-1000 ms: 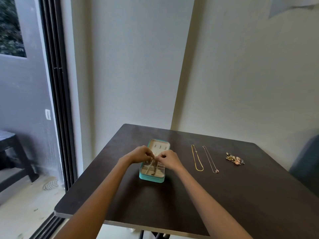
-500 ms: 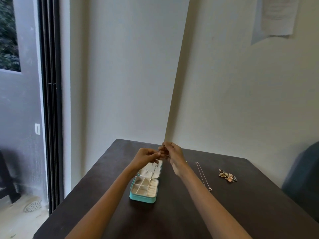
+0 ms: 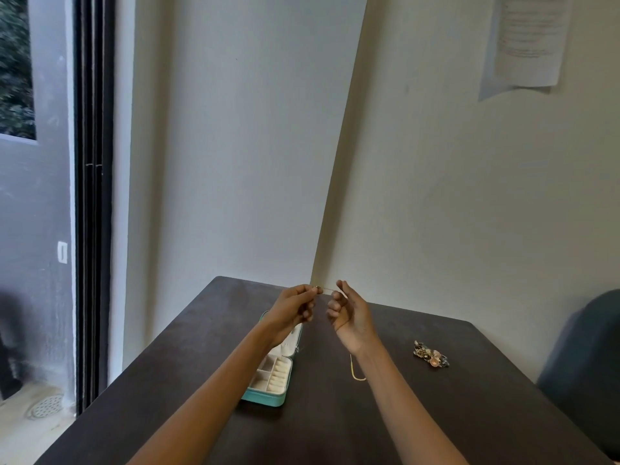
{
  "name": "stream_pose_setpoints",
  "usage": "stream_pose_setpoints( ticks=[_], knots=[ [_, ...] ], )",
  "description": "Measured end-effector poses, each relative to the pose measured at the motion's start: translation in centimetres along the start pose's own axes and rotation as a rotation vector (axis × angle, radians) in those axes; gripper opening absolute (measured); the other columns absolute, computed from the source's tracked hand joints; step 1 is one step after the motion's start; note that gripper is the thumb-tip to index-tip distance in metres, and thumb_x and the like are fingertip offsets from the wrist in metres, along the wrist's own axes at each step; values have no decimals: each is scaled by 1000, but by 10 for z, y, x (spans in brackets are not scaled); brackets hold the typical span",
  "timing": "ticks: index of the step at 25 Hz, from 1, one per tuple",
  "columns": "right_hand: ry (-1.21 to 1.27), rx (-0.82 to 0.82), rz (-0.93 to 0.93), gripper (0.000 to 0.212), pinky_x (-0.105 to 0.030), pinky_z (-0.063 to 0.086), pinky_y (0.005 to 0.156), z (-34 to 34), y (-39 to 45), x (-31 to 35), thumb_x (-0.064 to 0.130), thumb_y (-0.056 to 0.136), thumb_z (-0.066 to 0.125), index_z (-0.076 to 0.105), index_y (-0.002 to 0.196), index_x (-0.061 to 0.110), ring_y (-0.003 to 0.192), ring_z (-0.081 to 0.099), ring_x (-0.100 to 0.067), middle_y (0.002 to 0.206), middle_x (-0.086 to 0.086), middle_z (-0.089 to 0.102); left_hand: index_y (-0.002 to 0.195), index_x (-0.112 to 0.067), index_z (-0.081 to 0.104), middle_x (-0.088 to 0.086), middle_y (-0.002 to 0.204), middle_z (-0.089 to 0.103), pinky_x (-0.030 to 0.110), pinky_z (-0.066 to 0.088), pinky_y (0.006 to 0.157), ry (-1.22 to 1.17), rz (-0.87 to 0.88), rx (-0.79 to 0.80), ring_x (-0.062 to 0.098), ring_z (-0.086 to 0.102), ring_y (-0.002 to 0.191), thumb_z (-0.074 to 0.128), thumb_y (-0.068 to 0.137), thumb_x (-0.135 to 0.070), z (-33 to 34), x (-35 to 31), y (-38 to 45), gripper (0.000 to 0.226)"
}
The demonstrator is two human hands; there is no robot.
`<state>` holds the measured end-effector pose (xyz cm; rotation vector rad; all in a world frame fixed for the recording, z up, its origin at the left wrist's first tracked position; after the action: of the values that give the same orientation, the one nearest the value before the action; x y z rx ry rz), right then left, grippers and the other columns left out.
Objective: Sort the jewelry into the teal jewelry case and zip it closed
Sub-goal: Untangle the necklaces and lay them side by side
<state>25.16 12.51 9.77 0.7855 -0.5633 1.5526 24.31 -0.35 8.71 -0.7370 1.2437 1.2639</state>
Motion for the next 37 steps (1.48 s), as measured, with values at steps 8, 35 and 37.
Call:
stream_pose_setpoints(
  ticks=[8,35,37],
  knots=[
    [50,7,-92,20,-16,31,35,-14,-3,34,32,94,49,58,98,15,41,47,-9,89,-4,70,76,-11,58,-3,53,33,16,25,42,44,-95,77,7,28,45,45,96,-35,9,21,5,34],
    [-633,28,-87,17,-25,56,73,-37,-8,40,14,96,51,57,111,11,88,68,-14,101,-6,71,91,-7,66,-1,49,44,27,52,63,-50,26,-6,9,47,48,53,94,-18,36,9,32,18],
    [-553,19,-104,19,-26,55,80,-38,-5,38,8,95,51,57,113,9,92,67,-17,102,-10,69,87,-8,66,-3,47,39,22,44,53,72,12,-6,8,39,46,54,94,-21,39,4,30,19]
  ],
)
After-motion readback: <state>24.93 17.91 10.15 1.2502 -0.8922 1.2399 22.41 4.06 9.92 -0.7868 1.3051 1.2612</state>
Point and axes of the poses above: each hand's wrist, its own y-axis towards the middle knuckle, its own z-axis out of the palm, x = y × z, the point moved 3 cm from there along y, towards the middle knuckle
